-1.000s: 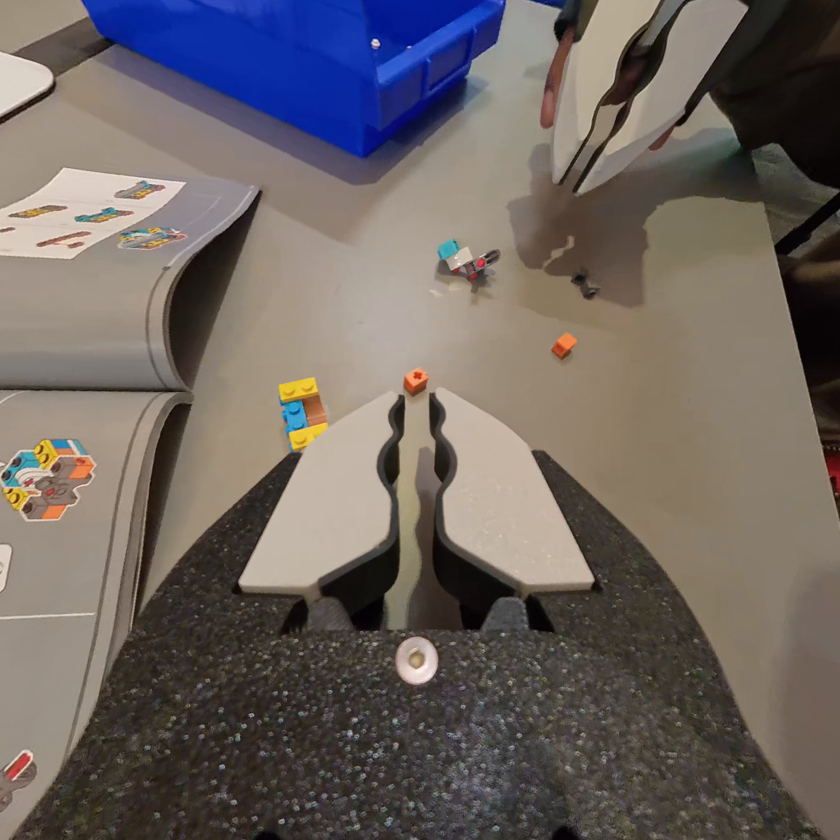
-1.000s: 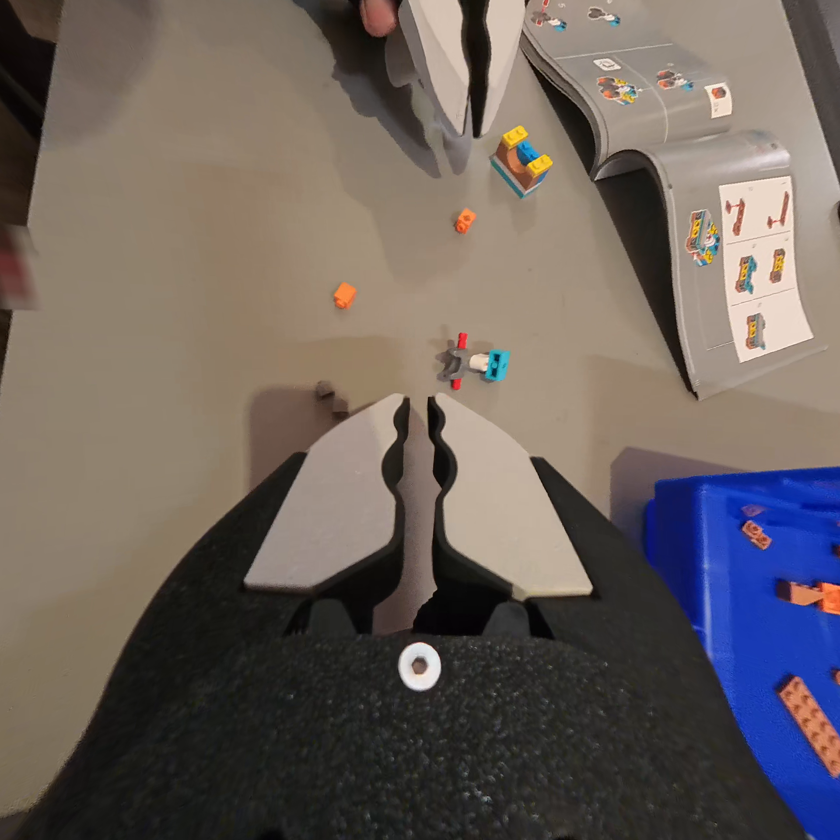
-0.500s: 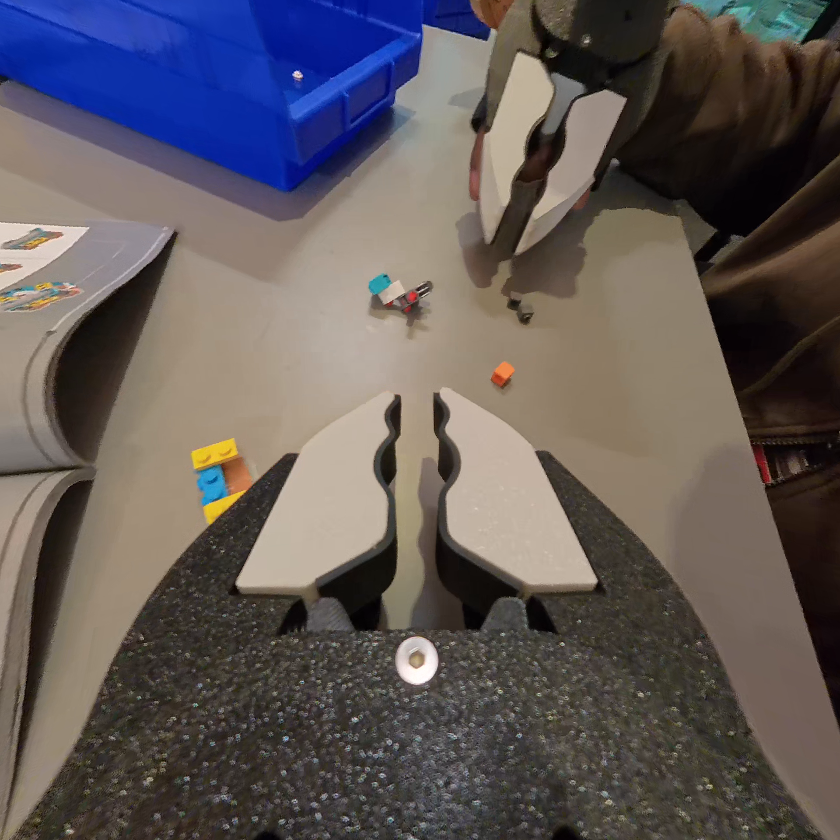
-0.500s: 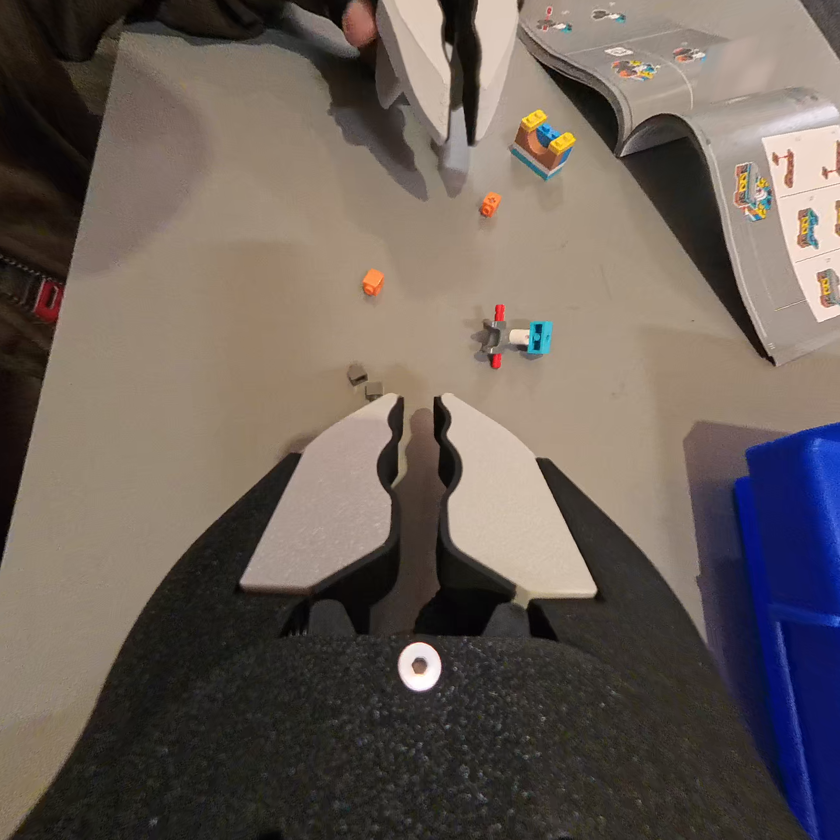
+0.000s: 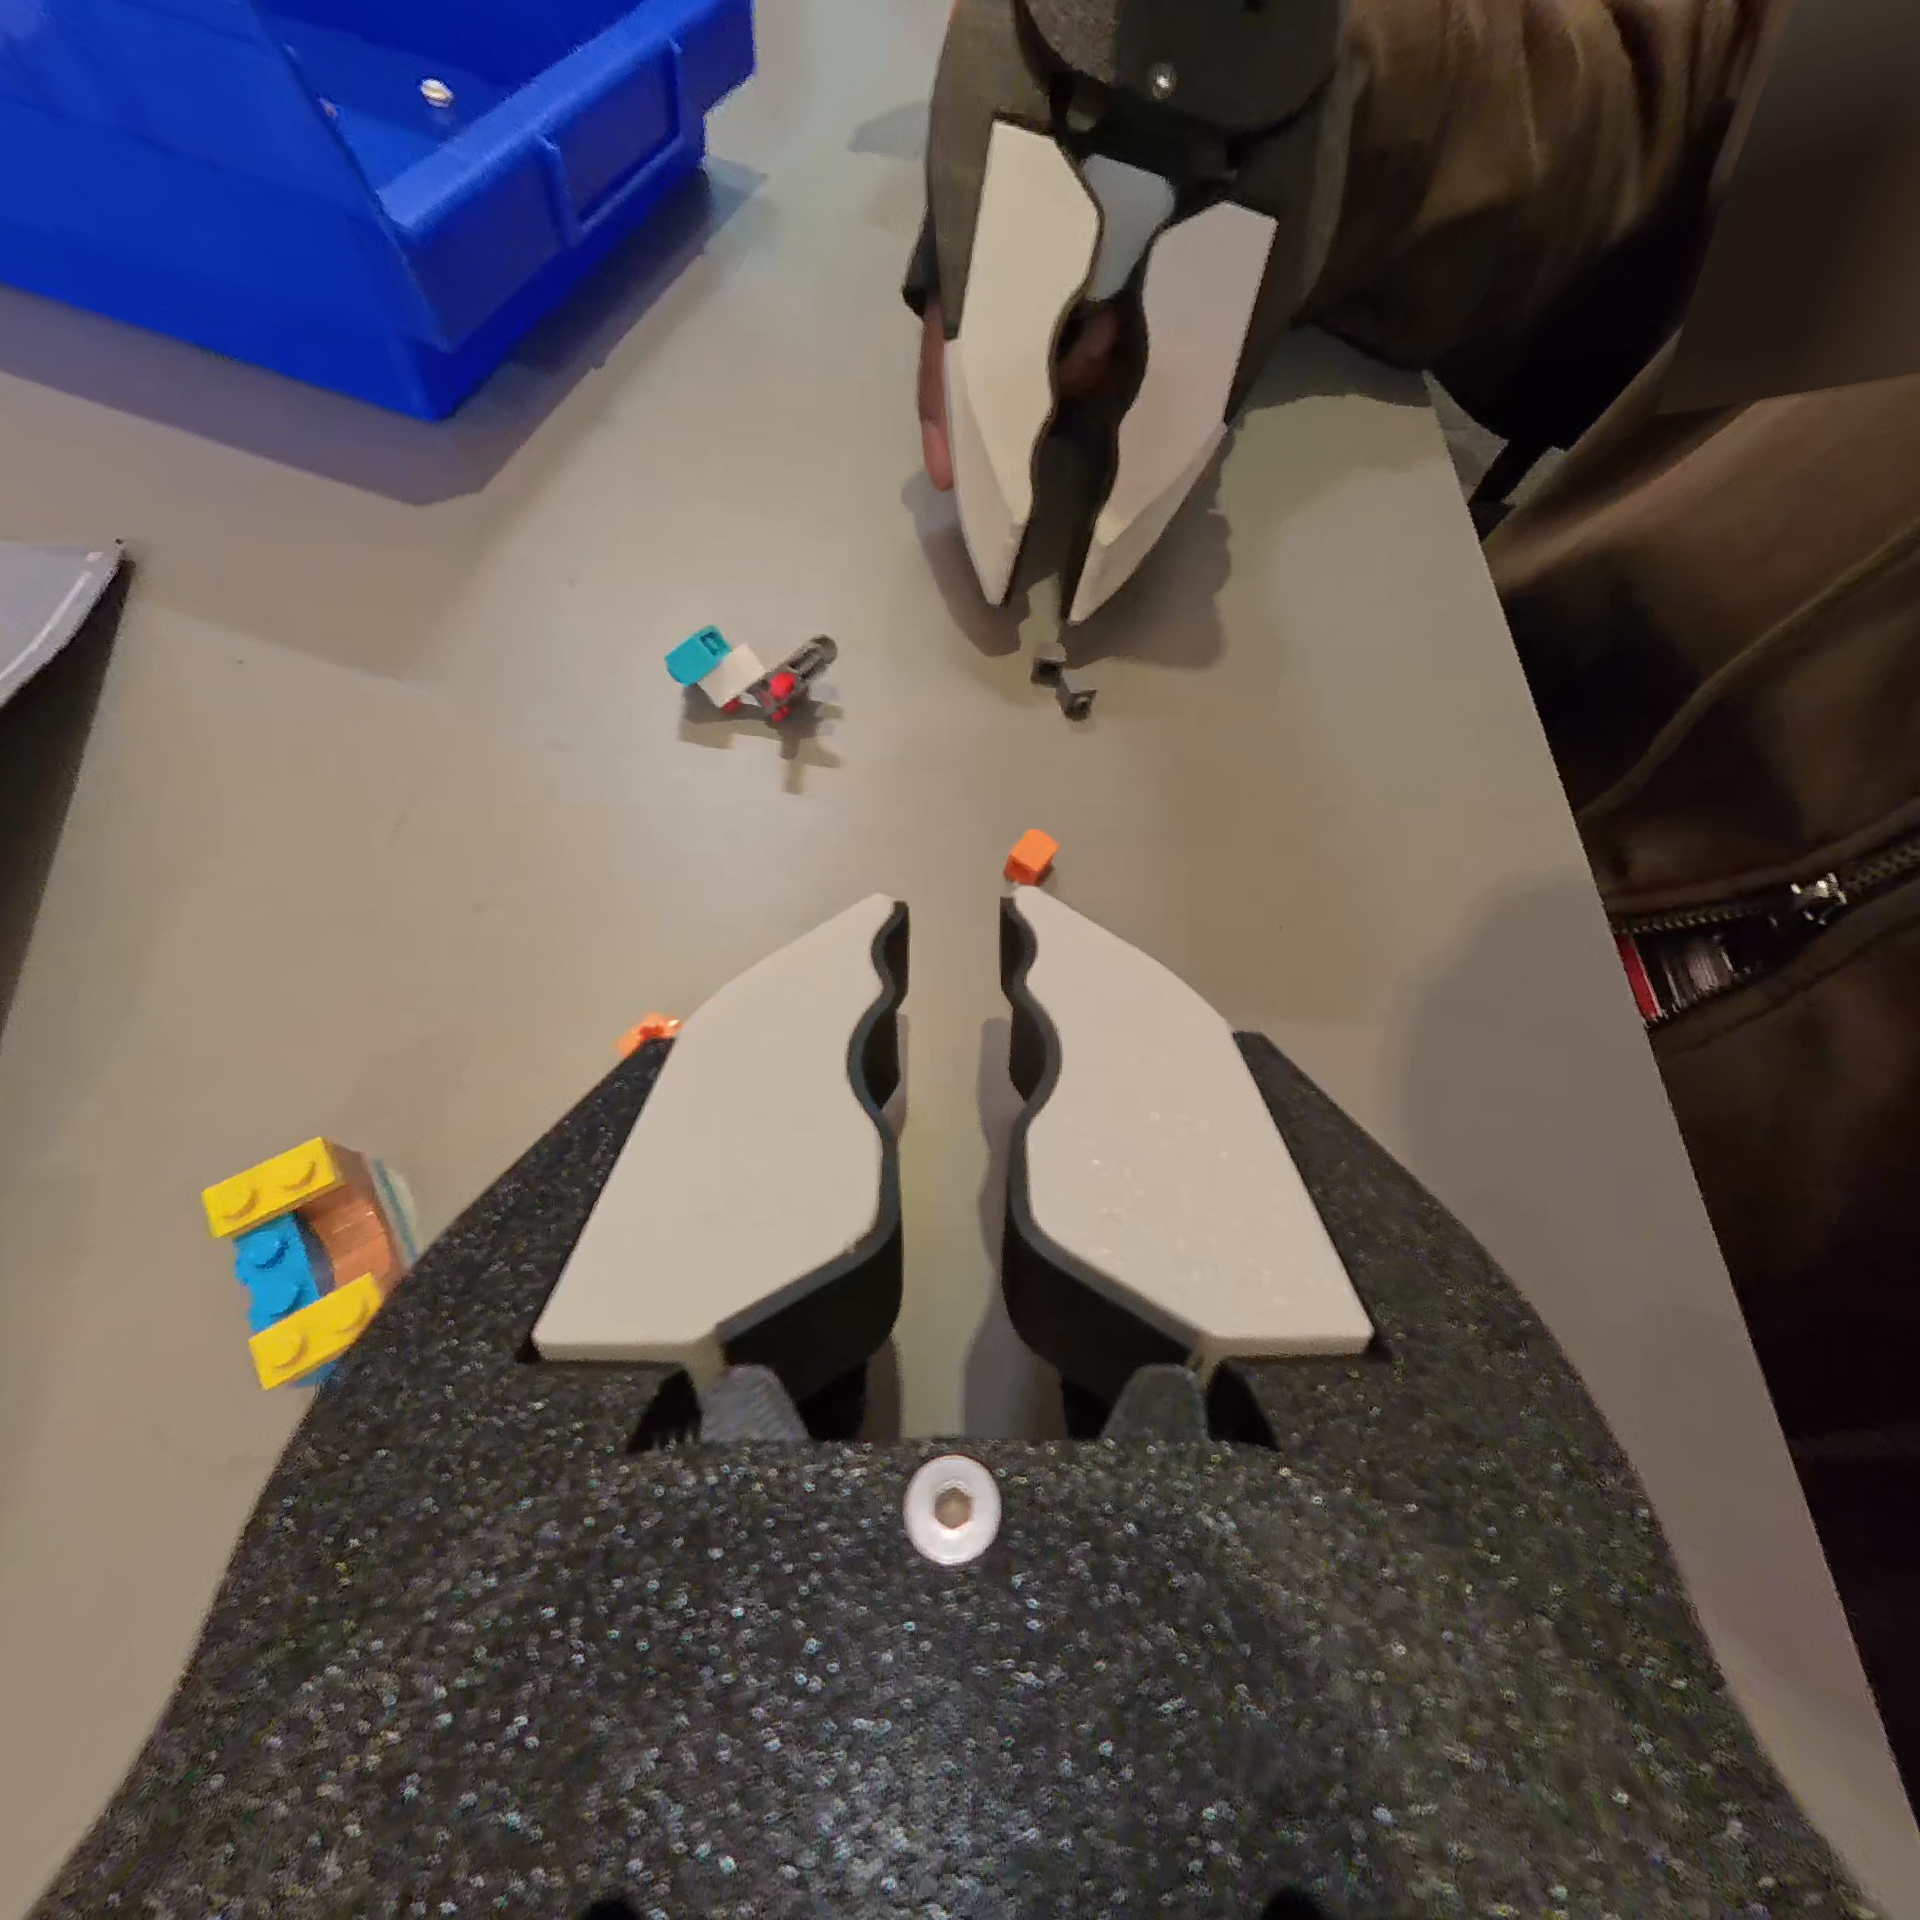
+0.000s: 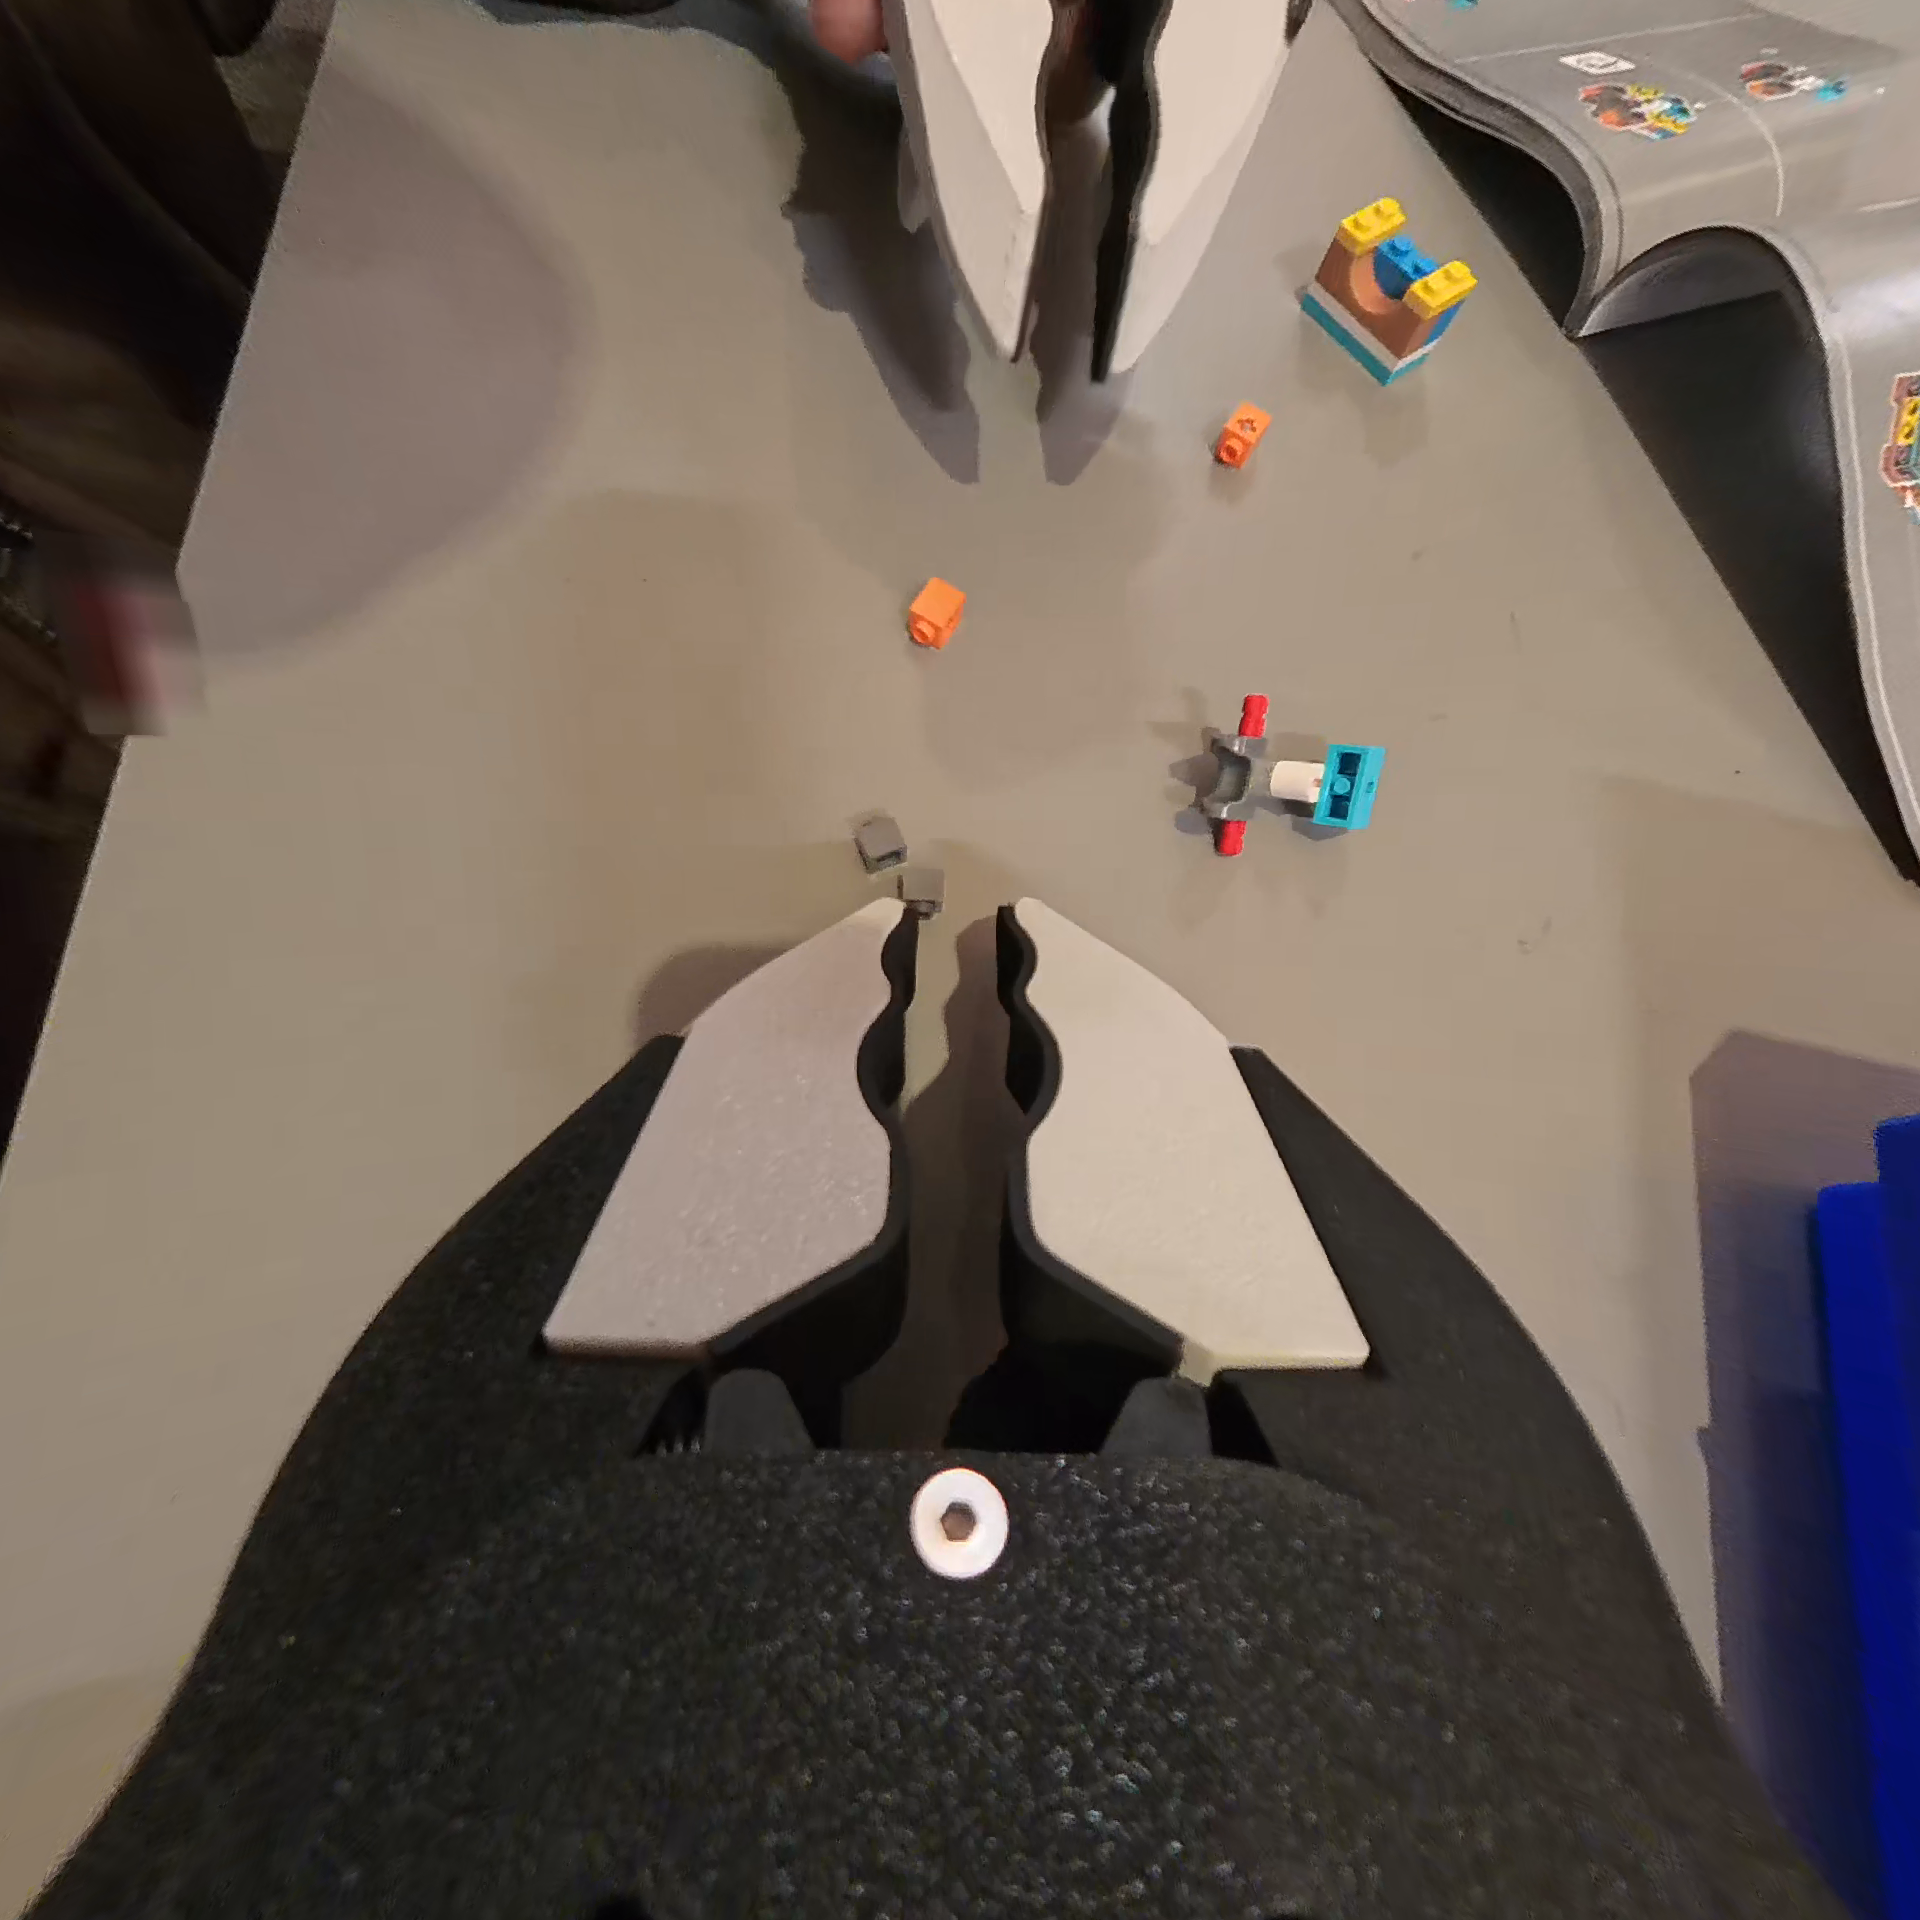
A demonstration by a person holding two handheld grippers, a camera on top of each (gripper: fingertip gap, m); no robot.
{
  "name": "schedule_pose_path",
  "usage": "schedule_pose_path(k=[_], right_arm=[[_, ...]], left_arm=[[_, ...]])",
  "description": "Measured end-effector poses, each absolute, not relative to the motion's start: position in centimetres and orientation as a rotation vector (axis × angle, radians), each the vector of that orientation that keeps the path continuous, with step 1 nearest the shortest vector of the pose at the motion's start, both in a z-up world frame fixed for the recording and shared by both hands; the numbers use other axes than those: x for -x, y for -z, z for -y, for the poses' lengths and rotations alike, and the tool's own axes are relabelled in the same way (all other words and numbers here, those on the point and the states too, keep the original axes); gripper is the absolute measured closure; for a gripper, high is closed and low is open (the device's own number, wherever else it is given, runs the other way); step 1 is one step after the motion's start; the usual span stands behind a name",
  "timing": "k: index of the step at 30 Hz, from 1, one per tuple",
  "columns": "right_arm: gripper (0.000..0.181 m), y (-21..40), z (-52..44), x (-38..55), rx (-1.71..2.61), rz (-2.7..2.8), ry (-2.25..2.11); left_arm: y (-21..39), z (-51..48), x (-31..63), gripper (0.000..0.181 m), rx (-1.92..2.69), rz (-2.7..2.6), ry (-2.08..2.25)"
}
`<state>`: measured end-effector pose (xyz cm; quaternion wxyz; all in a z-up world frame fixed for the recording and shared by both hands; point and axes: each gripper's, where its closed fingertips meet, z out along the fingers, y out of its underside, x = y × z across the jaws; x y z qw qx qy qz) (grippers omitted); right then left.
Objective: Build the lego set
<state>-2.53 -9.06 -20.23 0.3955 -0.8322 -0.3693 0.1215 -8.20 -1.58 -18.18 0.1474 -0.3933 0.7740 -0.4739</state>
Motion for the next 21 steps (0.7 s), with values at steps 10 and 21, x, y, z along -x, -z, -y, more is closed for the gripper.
schedule_pose_path(k=[10, 21], right_arm=[[0.165, 20.7, 9.1, 2.9, 2.136, 0.972, -0.312], [0.166, 21.2, 8.9, 3.4, 2.156, 1.010, -0.320]], left_arm=[[20.0, 4.1, 7.9, 0.160, 0.918, -2.421, 1.183], [21.0, 5.4, 7.3, 0.158, 0.669, -2.564, 1.077]])
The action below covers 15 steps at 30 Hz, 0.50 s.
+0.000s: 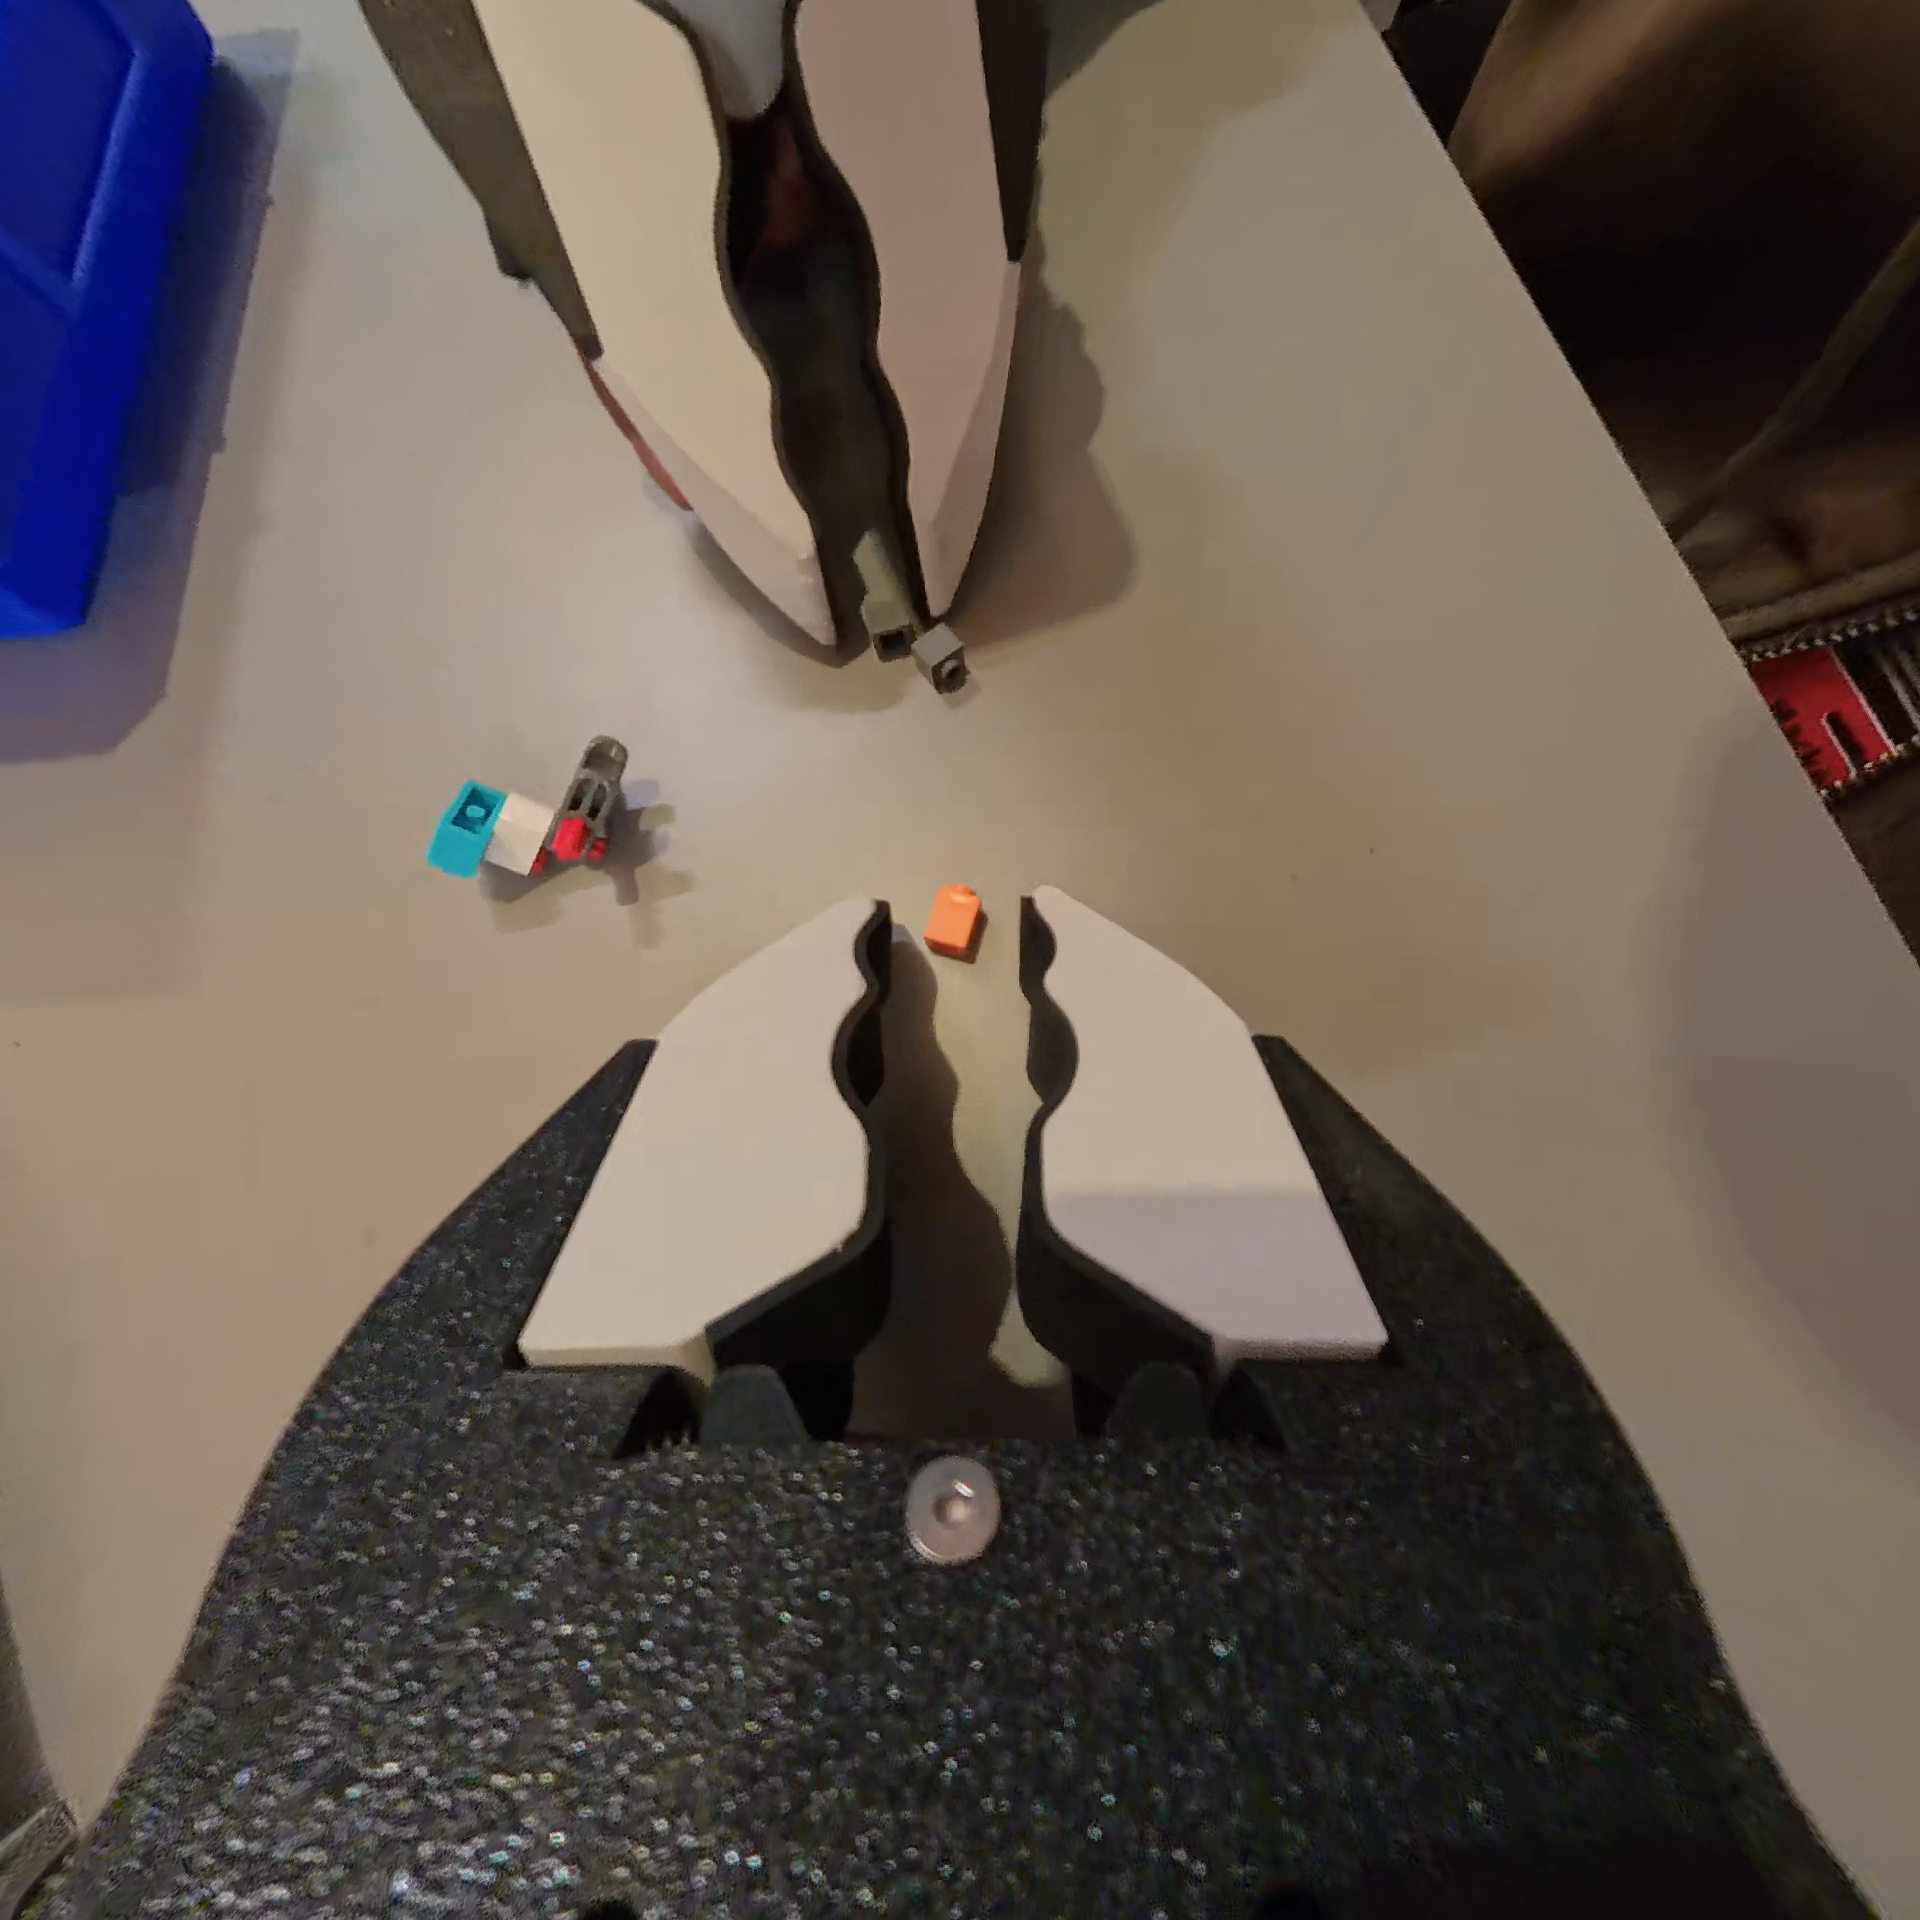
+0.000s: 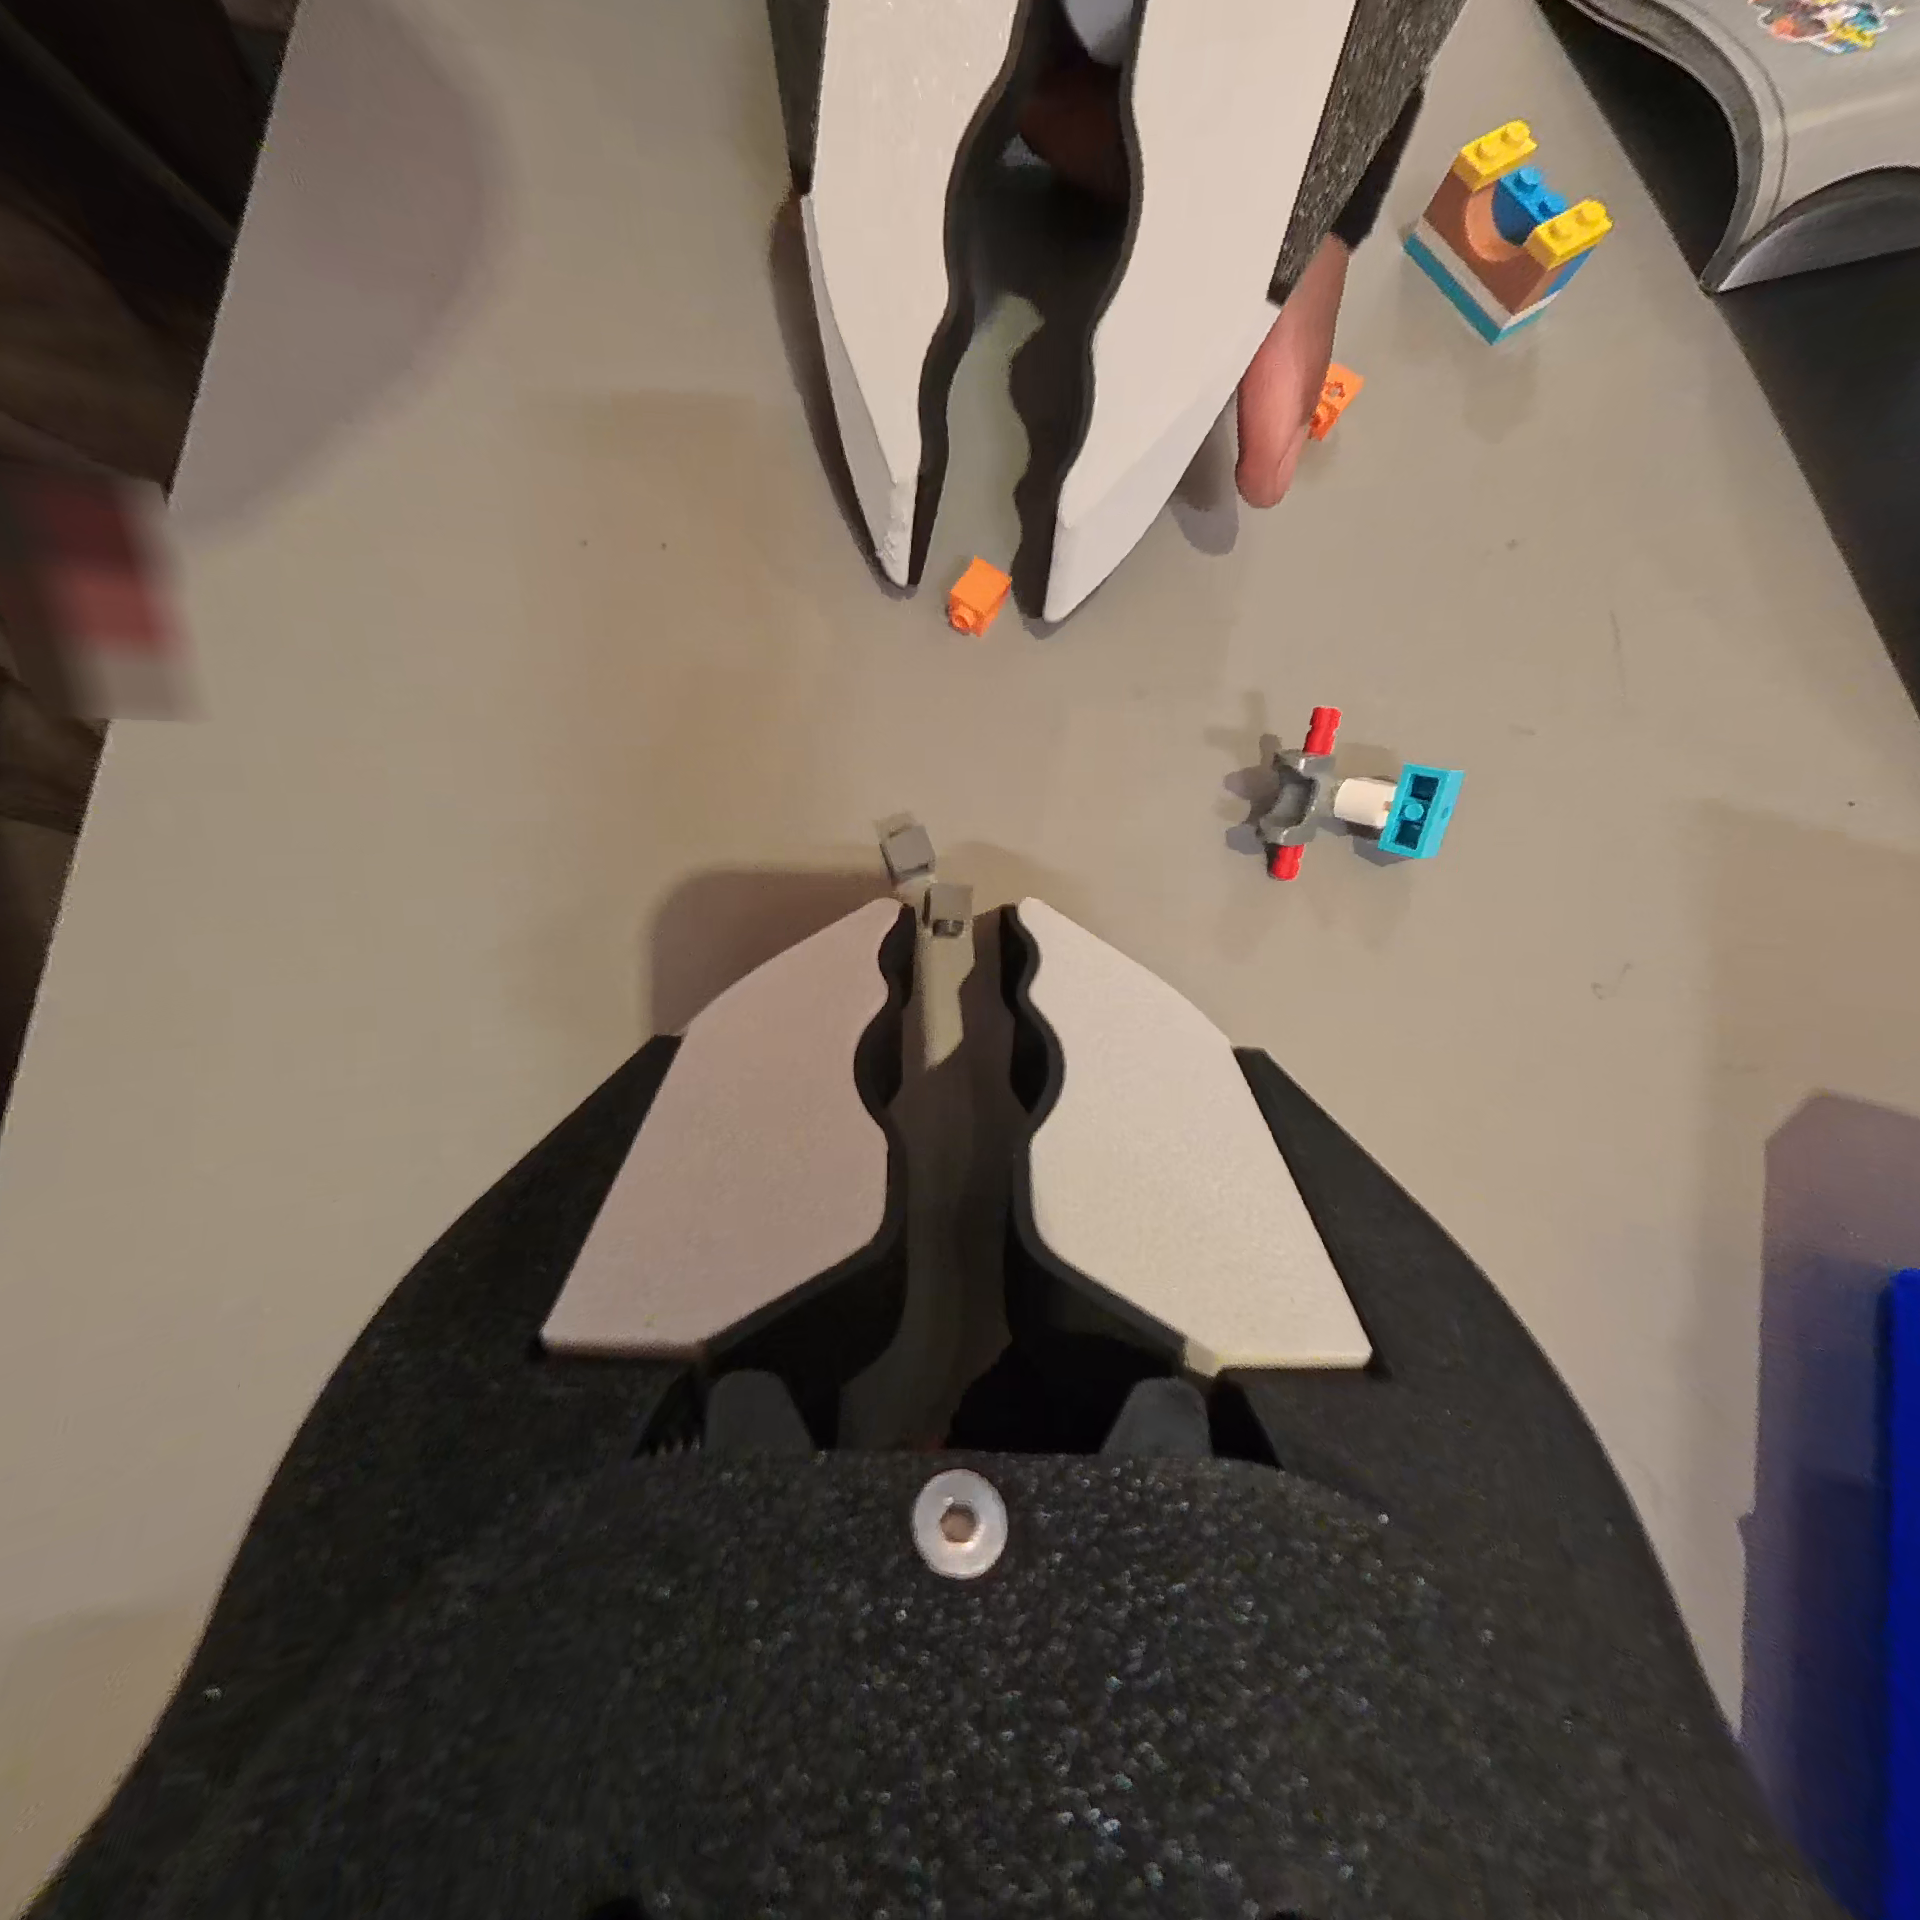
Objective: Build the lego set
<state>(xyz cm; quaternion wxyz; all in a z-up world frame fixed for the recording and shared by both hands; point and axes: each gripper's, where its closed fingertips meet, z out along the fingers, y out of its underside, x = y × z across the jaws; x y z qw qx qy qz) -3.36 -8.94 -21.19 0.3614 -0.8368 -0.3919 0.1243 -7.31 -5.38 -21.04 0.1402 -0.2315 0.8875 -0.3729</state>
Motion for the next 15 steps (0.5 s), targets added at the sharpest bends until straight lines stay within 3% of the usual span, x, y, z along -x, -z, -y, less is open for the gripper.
schedule_pose_path(k=[7, 15], right_arm=[[0.170, 21.2, 8.8, 3.3, 2.161, 1.003, -0.332], [0.173, 20.4, 8.5, 3.1, 2.128, 0.952, -0.373]], left_arm=[[21.2, 5.3, 7.4, 0.172, 0.627, -2.618, 1.069], [21.0, 5.0, 6.4, 0.173, 0.713, -2.559, 1.090]])
